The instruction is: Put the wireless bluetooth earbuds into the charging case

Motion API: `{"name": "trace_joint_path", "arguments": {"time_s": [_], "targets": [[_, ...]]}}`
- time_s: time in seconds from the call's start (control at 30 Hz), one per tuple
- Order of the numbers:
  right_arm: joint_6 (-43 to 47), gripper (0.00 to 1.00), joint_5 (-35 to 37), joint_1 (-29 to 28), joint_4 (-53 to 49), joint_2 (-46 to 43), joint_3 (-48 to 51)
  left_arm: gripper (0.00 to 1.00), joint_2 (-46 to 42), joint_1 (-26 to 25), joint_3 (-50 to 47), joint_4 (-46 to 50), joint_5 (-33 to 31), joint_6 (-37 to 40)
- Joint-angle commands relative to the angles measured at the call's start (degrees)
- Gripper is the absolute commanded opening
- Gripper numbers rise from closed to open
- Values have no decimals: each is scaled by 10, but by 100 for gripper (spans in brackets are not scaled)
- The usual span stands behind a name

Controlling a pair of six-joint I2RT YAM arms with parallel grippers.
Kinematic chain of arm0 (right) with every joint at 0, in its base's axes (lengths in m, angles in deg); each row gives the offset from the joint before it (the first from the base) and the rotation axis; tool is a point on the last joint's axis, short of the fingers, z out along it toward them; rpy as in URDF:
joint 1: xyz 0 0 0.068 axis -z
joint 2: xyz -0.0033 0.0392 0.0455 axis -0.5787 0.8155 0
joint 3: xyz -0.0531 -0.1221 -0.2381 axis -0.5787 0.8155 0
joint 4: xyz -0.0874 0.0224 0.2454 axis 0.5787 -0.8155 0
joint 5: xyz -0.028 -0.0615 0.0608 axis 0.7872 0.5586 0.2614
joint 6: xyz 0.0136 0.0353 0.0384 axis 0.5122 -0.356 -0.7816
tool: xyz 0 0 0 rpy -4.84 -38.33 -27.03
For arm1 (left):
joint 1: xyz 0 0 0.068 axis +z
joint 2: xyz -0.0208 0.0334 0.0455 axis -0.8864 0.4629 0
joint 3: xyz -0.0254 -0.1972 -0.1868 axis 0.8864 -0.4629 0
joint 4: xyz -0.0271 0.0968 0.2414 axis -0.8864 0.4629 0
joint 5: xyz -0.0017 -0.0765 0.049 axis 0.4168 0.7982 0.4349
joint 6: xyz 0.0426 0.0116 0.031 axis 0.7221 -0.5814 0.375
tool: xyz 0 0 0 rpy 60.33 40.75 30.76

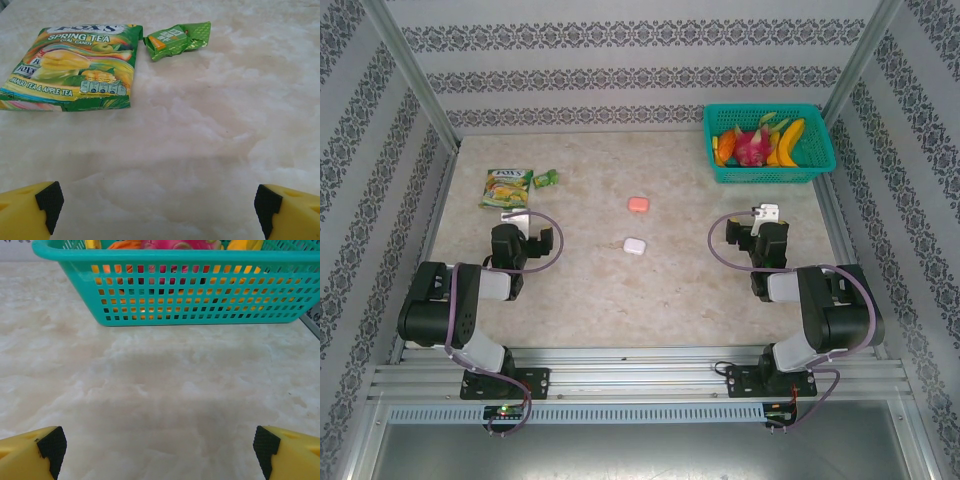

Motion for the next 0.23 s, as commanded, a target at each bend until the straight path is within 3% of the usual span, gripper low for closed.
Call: {"name": "trace_joint_path", "arguments": {"time_s": [0.0, 0.2], "targets": [[-1, 98, -43, 14, 1, -6, -19, 100, -4, 4, 11, -14, 14, -11], [5, 98, -36, 10, 15, -11, -9, 100, -4, 4, 9, -17, 14, -11]]}}
